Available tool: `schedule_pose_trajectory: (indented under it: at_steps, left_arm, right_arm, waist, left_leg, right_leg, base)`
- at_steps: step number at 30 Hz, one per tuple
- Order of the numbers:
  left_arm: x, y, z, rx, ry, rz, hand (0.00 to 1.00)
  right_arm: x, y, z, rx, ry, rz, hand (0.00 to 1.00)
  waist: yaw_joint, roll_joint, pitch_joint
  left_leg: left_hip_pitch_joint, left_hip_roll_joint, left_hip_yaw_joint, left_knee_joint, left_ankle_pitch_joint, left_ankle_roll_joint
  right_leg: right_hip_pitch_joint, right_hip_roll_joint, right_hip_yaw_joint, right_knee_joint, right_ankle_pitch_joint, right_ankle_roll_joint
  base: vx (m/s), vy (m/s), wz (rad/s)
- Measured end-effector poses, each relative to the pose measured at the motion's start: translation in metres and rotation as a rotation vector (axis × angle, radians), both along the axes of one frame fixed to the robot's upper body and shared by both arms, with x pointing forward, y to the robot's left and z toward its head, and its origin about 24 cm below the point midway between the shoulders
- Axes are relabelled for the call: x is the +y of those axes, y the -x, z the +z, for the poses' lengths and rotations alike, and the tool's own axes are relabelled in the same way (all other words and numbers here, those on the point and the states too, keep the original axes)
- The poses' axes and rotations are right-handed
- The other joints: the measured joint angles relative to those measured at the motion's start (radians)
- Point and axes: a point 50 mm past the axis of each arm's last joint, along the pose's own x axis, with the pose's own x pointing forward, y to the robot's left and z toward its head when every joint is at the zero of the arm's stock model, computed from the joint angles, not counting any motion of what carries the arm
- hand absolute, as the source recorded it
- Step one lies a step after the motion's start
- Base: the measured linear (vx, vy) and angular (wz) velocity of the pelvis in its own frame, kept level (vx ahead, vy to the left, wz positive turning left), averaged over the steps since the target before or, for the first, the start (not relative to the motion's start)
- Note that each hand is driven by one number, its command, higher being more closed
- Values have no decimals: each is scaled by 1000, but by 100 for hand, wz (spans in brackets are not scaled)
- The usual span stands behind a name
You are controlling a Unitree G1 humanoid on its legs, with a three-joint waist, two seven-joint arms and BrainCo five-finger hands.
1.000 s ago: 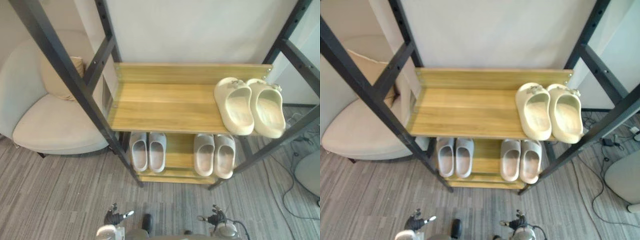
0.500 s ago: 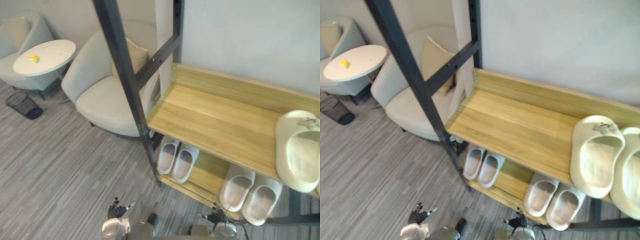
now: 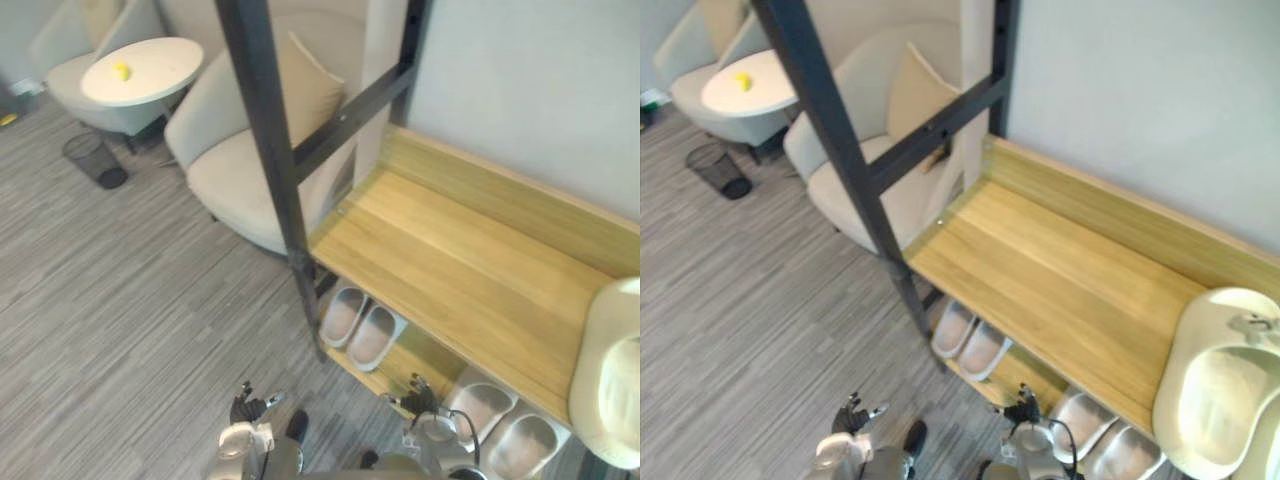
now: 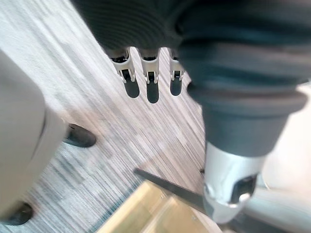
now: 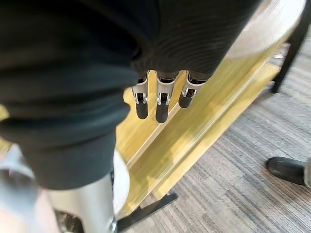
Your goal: Organize the slippers on the shoe rack
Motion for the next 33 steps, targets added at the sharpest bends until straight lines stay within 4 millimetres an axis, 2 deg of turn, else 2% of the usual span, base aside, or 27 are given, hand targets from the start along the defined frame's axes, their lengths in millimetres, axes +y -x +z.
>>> schedule_pose_trajectory:
  at_steps: [2,4,5,7,12,16,19,22,23,24,25,26,27,28,29,30,31,32,33]
  left_arm:
    - [-1,-2,1,-3,-7,-14,0]
    - [-3,0,-1,9,-13,-39,0]
    - [-4,0,-3,25,-24,-69,0]
    - [0,4,-6,56,-54,-112,0]
    - [9,18,-13,115,-68,-105,0]
    - [13,23,-15,131,-71,-85,0]
    - [15,23,-15,132,-71,-77,0]
    - [18,23,-15,127,-66,-43,0]
    - [18,23,-14,121,-66,-42,0]
    - [19,22,-13,114,-65,-31,0]
    - [19,21,-13,111,-59,-18,0]
    - [19,20,-12,96,-52,7,0]
    - [20,14,-9,73,-49,28,0]
    - [21,10,-6,50,-38,60,0]
    - [22,12,-8,65,-38,72,0]
    - [21,11,-7,63,-42,73,0]
    - [22,11,-7,65,-46,74,0]
    - [25,16,-9,77,-52,79,0]
    - [30,18,-8,75,-59,100,0]
  right_arm:
    - [-4,8,-3,20,2,-22,0]
    - [-11,9,-3,23,10,-43,0]
    - [-11,12,-6,38,-1,-62,0]
    - [-11,19,-12,77,-8,-68,0]
    - [-13,29,-20,138,-10,-85,0]
    - [-13,27,-20,139,-11,-79,0]
    - [-12,30,-22,160,-19,-73,0]
    - [-8,30,-23,164,-32,-66,0]
    - [-8,32,-23,167,-32,-67,0]
    - [-8,35,-24,172,-35,-70,0]
    - [-5,37,-25,178,-43,-72,0]
    - [-5,37,-25,177,-47,-82,0]
    - [-4,35,-23,164,-51,-87,0]
    - [-2,32,-22,155,-54,-80,0]
    - [2,26,-18,128,-61,-69,0]
    - [5,24,-17,116,-66,-62,0]
    - [8,23,-17,113,-70,-53,0]
    - [11,23,-17,116,-76,-46,0]
    - [15,23,-17,119,-83,-40,0]
  waist:
    - [-22,14,-9]
    - [-31,23,-23]
    - [-44,13,-27]
    - [-48,-3,-32]
    - [-45,-2,-33]
    - [-38,-6,-32]
    - [-34,-8,-32]
    - [-30,-21,-25]
    - [-32,-37,-20]
    - [-33,-52,-22]
    - [-33,-57,-24]
    - [-32,-79,-33]
    - [-26,-78,-26]
    - [-7,-75,-17]
    - [-13,-53,-19]
    - [-19,-38,-19]
    - [-19,-47,-20]
    - [-9,-62,-23]
    - [-3,-102,-31]
  left_leg:
    - [22,53,82,75,-54,-9]
    - [37,25,64,-22,-93,-52]
    - [75,-21,26,-151,-77,-41]
    - [114,-72,7,-299,20,-21]
    - [191,-104,-2,-488,139,7]
    - [233,-112,5,-563,181,16]
    - [238,-122,-3,-571,183,19]
    - [248,-155,-41,-571,172,34]
    - [248,-184,-94,-567,167,41]
    - [241,-212,-147,-550,162,48]
    - [233,-229,-184,-540,160,49]
    - [206,-265,-228,-495,153,67]
    - [172,-273,-232,-422,122,92]
    - [169,-289,-281,-398,99,97]
    - [158,-278,-335,-381,93,95]
    - [160,-269,-377,-378,89,92]
    - [162,-271,-407,-384,87,86]
    - [161,-286,-432,-385,84,84]
    - [164,-306,-463,-364,66,78]
  right_leg:
    - [-2,-17,-72,38,-16,-1]
    - [-10,-22,-83,49,-53,46]
    - [-33,-25,-55,43,-52,52]
    - [-42,-37,-20,-13,2,62]
    - [-29,-36,3,-76,55,72]
    - [-28,-34,19,-76,68,76]
    - [-29,-43,26,-66,68,82]
    - [-33,-83,21,13,14,110]
    - [-34,-93,64,75,-42,133]
    - [-34,-81,136,110,-94,139]
    - [-36,-67,166,119,-122,137]
    - [-38,-62,193,125,-154,148]
    - [-41,-64,195,157,-172,172]
    - [-85,-58,246,294,-143,131]
    - [-132,-20,295,349,-141,100]
    - [-142,12,335,323,-147,89]
    - [-153,29,358,274,-145,89]
    - [-159,11,360,210,-138,82]
    - [-162,-5,346,180,-98,69]
  base:
    - [-164,108,70]
    - [-127,140,50]
    - [-68,131,45]
    - [-107,126,37]
    - [-92,75,6]
    - [-84,44,-9]
    - [-40,58,4]
    - [8,49,34]
    - [12,-21,103]
    - [24,-44,134]
    - [84,-75,169]
    - [164,-47,152]
    - [205,-61,130]
    - [203,-63,108]
    - [148,-73,118]
    - [155,-73,138]
    - [128,-69,119]
    - [228,-161,121]
    - [223,-169,107]
